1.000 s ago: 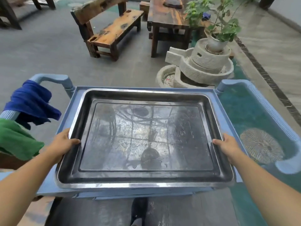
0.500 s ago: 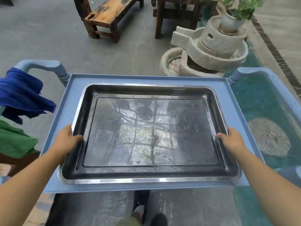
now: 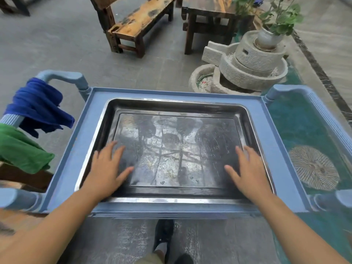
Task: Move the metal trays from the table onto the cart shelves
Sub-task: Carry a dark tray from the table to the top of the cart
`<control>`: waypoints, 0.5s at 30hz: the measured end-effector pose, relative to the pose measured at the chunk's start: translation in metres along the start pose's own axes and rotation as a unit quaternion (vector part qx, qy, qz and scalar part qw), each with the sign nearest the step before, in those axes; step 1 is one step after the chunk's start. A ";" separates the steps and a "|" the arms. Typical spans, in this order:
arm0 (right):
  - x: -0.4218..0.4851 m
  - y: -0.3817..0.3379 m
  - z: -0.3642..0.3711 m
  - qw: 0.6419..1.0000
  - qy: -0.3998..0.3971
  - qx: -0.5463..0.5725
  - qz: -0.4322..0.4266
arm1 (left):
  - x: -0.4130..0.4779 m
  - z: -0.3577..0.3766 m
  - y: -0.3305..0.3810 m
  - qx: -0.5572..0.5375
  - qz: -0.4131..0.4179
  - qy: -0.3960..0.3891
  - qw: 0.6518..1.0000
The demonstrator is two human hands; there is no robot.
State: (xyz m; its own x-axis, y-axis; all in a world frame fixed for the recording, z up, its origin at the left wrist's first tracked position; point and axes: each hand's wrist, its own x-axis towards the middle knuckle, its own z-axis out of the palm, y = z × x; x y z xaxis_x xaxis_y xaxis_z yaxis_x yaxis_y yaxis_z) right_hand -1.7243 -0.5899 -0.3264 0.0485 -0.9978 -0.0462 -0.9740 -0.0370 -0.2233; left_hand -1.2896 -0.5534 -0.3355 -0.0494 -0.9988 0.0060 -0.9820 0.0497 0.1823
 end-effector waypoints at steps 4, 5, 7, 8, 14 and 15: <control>-0.044 -0.031 0.014 0.991 -0.113 0.006 -0.073 | -0.027 0.007 0.017 -0.041 0.083 -0.130 0.987; -0.052 -0.034 0.018 0.989 -0.126 -0.004 -0.083 | -0.033 0.010 0.019 -0.030 0.100 -0.154 0.983; -0.064 -0.037 0.025 0.985 -0.149 -0.029 -0.083 | -0.042 0.013 0.021 0.004 0.117 -0.179 0.977; -0.068 -0.036 0.028 0.984 -0.157 -0.044 -0.078 | -0.045 0.014 0.021 0.018 0.117 -0.180 0.977; -0.073 -0.037 0.037 0.985 -0.142 -0.086 -0.053 | -0.050 0.022 0.031 0.081 0.088 -0.179 0.976; -0.072 -0.037 0.039 0.985 -0.140 -0.085 -0.054 | -0.051 0.022 0.032 0.076 0.082 -0.177 0.978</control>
State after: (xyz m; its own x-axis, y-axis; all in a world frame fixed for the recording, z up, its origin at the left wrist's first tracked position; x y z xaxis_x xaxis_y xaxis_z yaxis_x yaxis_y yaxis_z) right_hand -1.6837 -0.5145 -0.3526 0.1887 -0.9343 -0.3024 -0.9819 -0.1737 -0.0761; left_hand -1.3224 -0.5011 -0.3521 -0.2416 -0.9150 -0.3231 -0.9701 0.2354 0.0588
